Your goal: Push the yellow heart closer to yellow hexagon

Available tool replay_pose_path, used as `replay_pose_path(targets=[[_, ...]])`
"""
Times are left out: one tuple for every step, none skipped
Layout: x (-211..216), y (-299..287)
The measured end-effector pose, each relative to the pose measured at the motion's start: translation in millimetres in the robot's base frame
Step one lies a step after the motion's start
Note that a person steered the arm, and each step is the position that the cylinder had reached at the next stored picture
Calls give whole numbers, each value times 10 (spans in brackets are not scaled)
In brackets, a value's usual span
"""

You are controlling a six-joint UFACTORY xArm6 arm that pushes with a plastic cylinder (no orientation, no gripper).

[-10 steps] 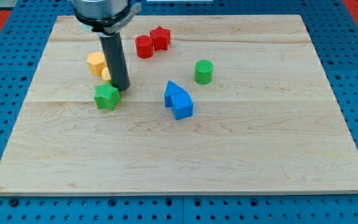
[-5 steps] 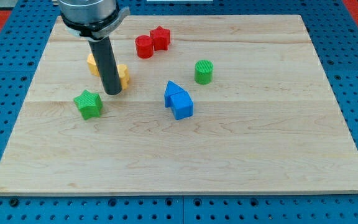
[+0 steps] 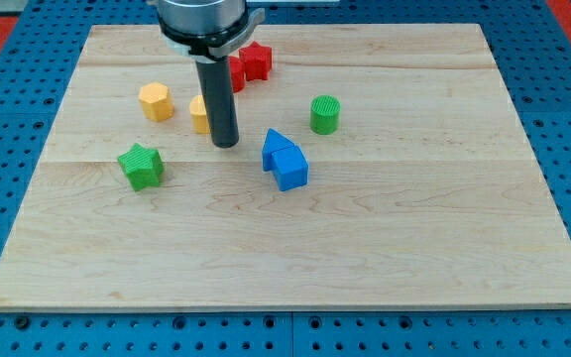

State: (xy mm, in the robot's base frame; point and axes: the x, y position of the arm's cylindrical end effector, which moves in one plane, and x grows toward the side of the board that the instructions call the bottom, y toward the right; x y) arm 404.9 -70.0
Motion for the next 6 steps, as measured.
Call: replay_pose_path(targets=[[-145, 75], [-204, 30], [-203, -265], [-203, -336], [-229, -341], [-306, -420]])
